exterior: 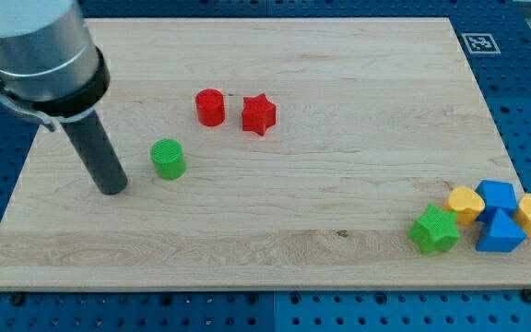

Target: Move the green circle to the bottom of the red circle

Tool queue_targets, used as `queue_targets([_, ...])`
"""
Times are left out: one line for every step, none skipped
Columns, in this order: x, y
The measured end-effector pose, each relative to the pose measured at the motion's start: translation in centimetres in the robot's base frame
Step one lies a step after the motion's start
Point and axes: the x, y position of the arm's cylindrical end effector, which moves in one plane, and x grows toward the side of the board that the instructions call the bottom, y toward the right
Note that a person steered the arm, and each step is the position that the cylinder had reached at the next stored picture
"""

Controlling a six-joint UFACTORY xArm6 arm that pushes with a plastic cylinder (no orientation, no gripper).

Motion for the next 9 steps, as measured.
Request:
queue_targets([-1.4,3.4])
queue_targets([-2.6,7.8])
queue_targets([-4.4,9.8])
queue_targets([-3.6,10.0])
queue_targets([0.2,11.6])
queue_targets([-0.5,17.5])
queue_targets([-3.4,18.2])
queue_targets([-4.9,14.9])
queue_targets([-7.2,12.7])
